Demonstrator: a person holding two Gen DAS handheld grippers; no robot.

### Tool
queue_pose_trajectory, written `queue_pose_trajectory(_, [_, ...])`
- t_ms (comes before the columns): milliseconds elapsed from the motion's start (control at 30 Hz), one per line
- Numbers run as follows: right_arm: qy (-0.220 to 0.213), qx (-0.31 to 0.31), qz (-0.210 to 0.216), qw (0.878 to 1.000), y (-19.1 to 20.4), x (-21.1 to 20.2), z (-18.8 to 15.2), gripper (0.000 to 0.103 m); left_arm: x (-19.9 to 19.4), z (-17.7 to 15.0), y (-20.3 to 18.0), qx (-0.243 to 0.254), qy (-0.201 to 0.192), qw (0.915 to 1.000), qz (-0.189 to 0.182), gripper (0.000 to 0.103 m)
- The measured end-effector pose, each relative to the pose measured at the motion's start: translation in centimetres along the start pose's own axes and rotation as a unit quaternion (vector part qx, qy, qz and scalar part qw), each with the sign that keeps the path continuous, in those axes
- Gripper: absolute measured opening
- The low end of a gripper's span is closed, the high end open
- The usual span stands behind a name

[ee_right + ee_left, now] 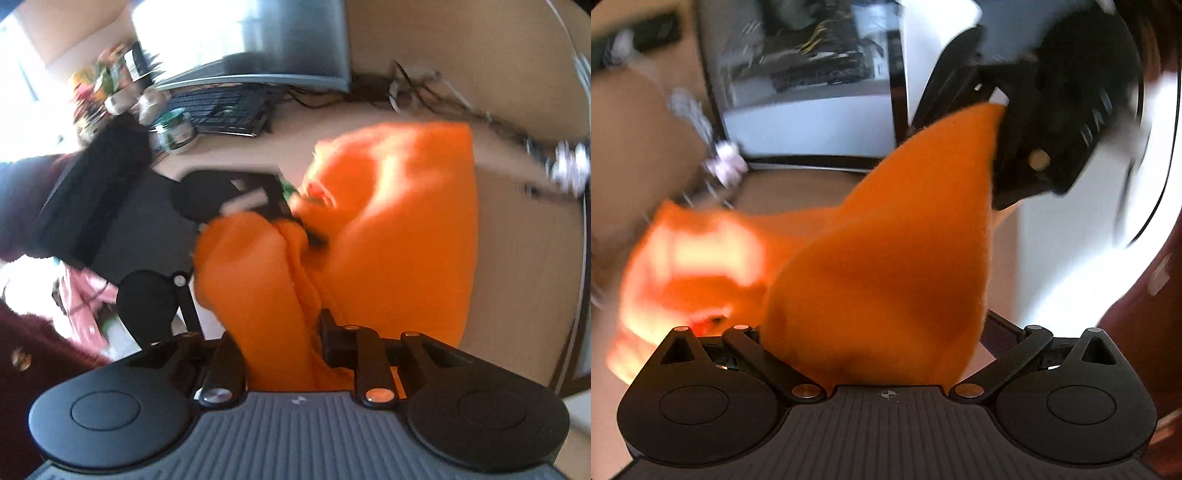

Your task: Fold clothes

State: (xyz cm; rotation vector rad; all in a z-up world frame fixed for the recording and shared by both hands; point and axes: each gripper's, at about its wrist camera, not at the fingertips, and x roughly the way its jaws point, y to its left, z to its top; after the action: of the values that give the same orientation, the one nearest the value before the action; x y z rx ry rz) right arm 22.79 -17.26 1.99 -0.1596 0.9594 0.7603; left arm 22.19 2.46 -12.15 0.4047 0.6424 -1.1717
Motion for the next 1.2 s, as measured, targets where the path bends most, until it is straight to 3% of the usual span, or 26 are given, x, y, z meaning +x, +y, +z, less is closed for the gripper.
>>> queue_pose_trajectory(100, [-0.015,-0.067,-0.020,0.997,1.3,-1.6,0.8,0.020,-0.9,-0.7,1.3,-0.086,-0.027,0.9942,-0.059,0.099])
queue_pose_trajectory(167, [-0.020,-0.108,-0.034,0.993,1.7,-1.3,1.2,0.020,-1.4,-1.4,2.4,-0.142,-0.043,0.9858,-0.079,0.089])
queue_pose_trajectory(300, [-0.020,-0.163,-0.065,0.984,1.7,0.7,2.0,0.025,-1.9,-3.2,4.9,-0.253,-0.069,0.9575,-0.121,0.088])
queue_pose_trajectory(333, [-0.016,-0.157,-0.070,0.985,1.2,1.7,2.2,0.035,-2.1,-3.6,5.2,-0.264,-0.068,0.9548,-0.119,0.088])
queue_pose_trajectory(367, [-0.013,-0.146,-0.076,0.986,0.5,2.9,2.5,0.055,-2.3,-4.0,5.2,-0.267,-0.063,0.9552,-0.111,0.088])
queue_pose_trajectory(433, [-0.008,-0.127,-0.084,0.988,-1.1,5.1,2.7,0.079,-2.8,-4.4,5.0,-0.261,-0.052,0.9594,-0.093,0.089])
queue_pose_trajectory(567, [-0.001,-0.099,-0.081,0.992,-3.0,7.9,2.8,0.101,-5.0,-4.6,4.7,-0.249,-0.047,0.9660,-0.054,0.094])
queue_pose_trajectory(700, [0.001,-0.091,-0.085,0.992,-3.4,8.9,2.4,0.103,-8.4,-4.4,4.4,-0.226,-0.057,0.9723,-0.020,0.096])
queue_pose_trajectory(800, [-0.004,-0.084,-0.085,0.993,-3.6,9.4,2.2,0.103,-11.0,-3.8,4.5,-0.216,-0.085,0.9725,-0.023,0.097])
queue_pose_trajectory(900, [-0.012,-0.076,-0.088,0.993,-3.5,9.5,2.0,0.103,-11.6,-2.8,5.3,-0.246,-0.140,0.9563,-0.074,0.101])
queue_pose_trajectory(967, [-0.018,-0.067,-0.093,0.993,-3.4,9.7,2.0,0.103,-10.3,-2.1,5.5,-0.255,-0.154,0.9499,-0.094,0.102])
queue_pose_trajectory(1067, [-0.029,-0.059,-0.104,0.992,-2.9,10.0,2.2,0.103,-7.3,-1.8,6.5,-0.270,-0.131,0.9512,-0.071,0.102])
queue_pose_trajectory(1200, [-0.047,-0.047,-0.117,0.991,-2.8,8.7,1.6,0.103,-4.8,-3.0,9.7,-0.344,-0.109,0.9315,-0.045,0.102])
